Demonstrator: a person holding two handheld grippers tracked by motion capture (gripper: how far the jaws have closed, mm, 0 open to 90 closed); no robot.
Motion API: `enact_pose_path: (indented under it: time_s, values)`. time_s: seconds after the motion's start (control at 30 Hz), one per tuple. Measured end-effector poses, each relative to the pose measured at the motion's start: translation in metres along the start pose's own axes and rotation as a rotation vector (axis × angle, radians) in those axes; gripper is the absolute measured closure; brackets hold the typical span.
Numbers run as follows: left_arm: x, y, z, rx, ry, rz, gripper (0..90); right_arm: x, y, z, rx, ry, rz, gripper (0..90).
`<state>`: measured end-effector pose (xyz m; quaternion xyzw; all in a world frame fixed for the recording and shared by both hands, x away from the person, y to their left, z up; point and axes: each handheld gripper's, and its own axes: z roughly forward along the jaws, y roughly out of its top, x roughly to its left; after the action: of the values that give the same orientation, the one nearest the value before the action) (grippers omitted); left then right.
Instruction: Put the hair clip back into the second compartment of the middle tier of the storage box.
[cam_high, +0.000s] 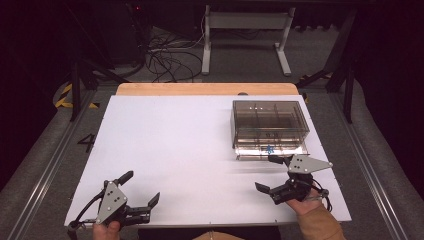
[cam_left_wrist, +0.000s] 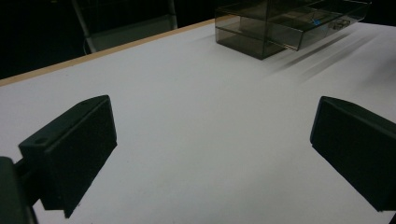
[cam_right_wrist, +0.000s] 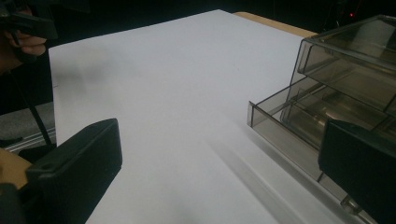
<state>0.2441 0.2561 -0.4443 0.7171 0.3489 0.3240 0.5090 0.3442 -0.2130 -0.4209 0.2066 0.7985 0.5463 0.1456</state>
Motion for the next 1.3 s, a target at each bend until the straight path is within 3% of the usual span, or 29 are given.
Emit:
enact_pose_path:
  time_s: [0.87,1.3]
  values:
    - [0.001,-0.003,0.002,0.001,-0.011,0.011,1.1,0.001,-0.040,0.010,0.048,-0.018,0.043,0.0]
    - [0.003,-0.005,0.002,0.001,-0.013,0.003,1.1,0.002,-0.040,0.014,0.053,-0.035,0.023,0.0]
